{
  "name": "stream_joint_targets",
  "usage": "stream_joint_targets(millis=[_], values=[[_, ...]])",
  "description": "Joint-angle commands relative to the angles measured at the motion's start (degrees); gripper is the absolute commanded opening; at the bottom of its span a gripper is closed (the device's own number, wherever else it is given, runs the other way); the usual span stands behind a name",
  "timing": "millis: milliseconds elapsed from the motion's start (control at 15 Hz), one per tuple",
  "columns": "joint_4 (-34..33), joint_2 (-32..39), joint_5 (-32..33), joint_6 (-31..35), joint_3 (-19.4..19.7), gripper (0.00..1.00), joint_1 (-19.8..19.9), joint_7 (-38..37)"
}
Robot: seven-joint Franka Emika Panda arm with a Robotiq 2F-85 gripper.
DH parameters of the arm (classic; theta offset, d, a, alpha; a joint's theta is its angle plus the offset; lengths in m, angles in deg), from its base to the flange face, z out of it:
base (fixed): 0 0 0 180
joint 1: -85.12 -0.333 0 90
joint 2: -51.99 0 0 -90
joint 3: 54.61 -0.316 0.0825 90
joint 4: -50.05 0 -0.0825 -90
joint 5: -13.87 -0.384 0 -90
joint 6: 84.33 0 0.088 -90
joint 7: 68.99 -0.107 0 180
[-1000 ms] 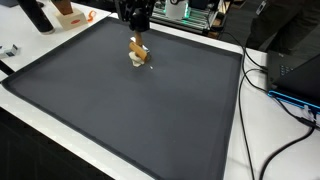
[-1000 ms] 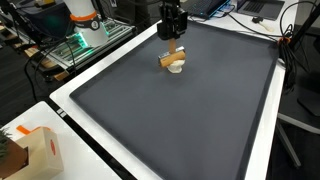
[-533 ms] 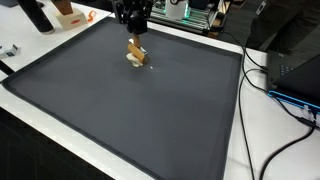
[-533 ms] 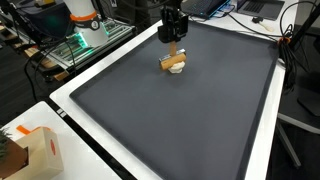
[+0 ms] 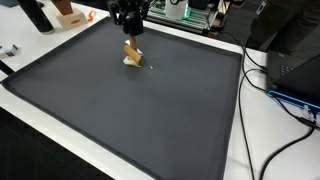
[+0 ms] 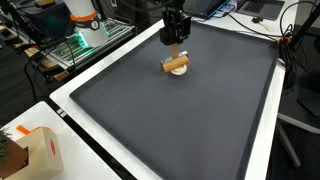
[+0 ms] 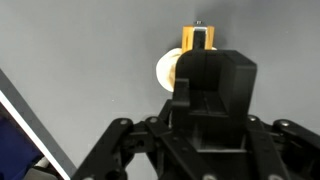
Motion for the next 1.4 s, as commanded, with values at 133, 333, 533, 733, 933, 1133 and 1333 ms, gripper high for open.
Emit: stream_joint_targets(millis=[133, 333, 533, 733, 933, 1133, 1333], values=[[-1.49, 2.18, 1.41, 1.71, -0.73, 0.24, 1.08, -0.6], [-2.03, 2.61, 2.02, 1.49, -0.8, 0.24, 1.13, -0.93], [-2.59, 3.17, 2.85, 1.34, -0.85, 0.24, 1.15, -1.38], [-2.98, 3.74, 3.65, 1.28, -0.93, 0.24, 1.12, -2.0], [-3.43, 4.26, 4.66, 1.19, -1.01, 0.24, 1.1, -2.65], [-3.84, 4.69, 6.2, 1.19, -1.01, 0.24, 1.11, -4.09], [-4.03, 4.96, 7.29, 1.23, -1.1, 0.24, 1.11, -5.24]])
